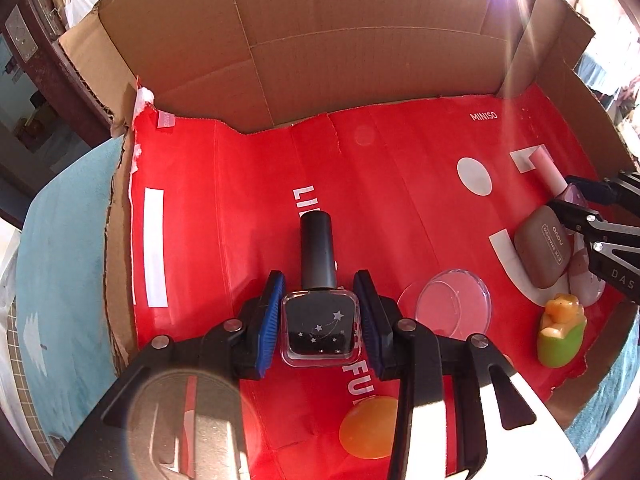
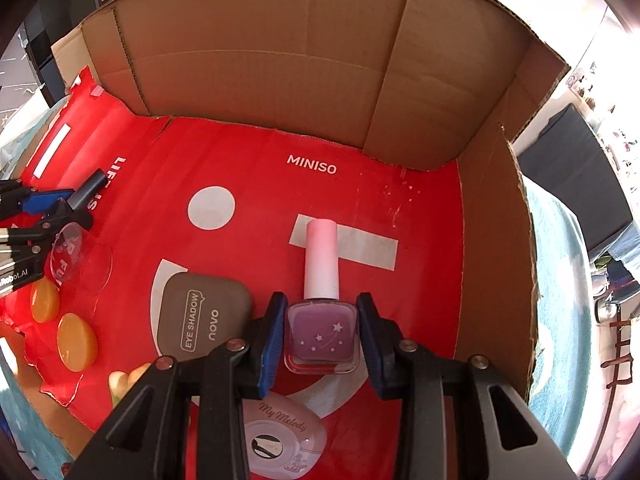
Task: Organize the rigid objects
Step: 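Lower both nail polish bottles onto the box floor and open both tools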
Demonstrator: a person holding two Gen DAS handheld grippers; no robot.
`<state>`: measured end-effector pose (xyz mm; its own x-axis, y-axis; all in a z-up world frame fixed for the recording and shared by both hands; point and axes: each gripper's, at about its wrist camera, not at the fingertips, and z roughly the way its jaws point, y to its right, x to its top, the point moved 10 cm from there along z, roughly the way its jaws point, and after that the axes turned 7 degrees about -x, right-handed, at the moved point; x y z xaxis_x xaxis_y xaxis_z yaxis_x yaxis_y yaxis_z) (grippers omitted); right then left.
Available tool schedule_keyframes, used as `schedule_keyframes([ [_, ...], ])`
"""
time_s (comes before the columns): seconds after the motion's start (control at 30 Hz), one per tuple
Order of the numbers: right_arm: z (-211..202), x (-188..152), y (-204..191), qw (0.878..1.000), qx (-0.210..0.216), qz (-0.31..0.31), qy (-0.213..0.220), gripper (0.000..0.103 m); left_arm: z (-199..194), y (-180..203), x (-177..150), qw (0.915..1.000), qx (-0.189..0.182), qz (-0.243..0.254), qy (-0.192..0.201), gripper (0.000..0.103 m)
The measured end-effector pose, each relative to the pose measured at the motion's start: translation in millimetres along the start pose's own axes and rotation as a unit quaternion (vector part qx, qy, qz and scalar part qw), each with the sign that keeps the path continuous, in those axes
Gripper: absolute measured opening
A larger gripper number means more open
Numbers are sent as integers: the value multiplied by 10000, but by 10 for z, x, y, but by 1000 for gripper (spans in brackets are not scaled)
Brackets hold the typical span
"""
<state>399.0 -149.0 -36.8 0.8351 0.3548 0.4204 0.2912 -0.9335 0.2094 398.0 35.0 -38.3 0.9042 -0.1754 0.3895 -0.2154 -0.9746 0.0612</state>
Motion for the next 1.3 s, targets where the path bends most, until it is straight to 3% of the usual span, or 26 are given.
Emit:
schedule_keyframes([
  [0.77, 24, -18, 83, 9999, 27, 111, 10, 38, -37, -56, -103, 10000, -36, -10, 91, 35],
  [1.1, 11, -47, 89, 9999, -17, 149, 40, 39, -125, -52, -156, 9998, -9, -39, 195, 44],
  [1.3, -21, -69, 65, 9998, -7, 176, 40, 45, -211, -51, -184, 9996, -79, -123, 240, 44],
])
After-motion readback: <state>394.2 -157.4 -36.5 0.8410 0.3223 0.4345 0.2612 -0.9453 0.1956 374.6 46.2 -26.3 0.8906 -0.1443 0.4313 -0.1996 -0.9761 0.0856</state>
